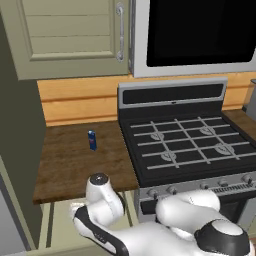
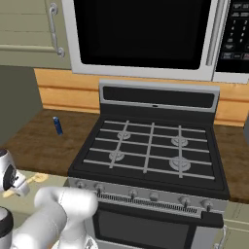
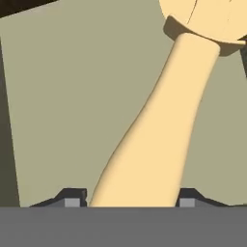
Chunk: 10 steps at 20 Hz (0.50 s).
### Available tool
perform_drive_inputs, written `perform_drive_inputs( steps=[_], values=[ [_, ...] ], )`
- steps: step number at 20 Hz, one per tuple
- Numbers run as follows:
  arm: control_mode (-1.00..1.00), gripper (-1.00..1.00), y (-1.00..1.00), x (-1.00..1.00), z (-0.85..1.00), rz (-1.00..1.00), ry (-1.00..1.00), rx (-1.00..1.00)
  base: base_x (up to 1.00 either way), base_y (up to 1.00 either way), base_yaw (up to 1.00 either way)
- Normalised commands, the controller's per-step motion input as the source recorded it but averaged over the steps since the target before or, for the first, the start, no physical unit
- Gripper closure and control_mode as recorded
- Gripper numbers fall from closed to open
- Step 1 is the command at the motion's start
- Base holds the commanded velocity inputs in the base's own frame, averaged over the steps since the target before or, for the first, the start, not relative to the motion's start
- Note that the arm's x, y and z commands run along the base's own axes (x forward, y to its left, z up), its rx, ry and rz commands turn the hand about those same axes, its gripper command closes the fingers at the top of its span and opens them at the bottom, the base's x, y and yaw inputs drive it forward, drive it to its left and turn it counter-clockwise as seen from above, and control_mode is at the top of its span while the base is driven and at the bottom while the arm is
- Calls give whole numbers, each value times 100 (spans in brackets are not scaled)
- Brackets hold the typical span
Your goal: Pick the pizza cutter from the drawer and place it on the counter.
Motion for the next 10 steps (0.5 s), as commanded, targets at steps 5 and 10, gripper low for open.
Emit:
perform_drive_inputs(
  steps=[5,10],
  values=[
    [-100,100,0,-7,100,-6,-14,0,0,0,0],
    [-100,100,0,-55,100,-3,-19,0,0,0,0]
  ],
)
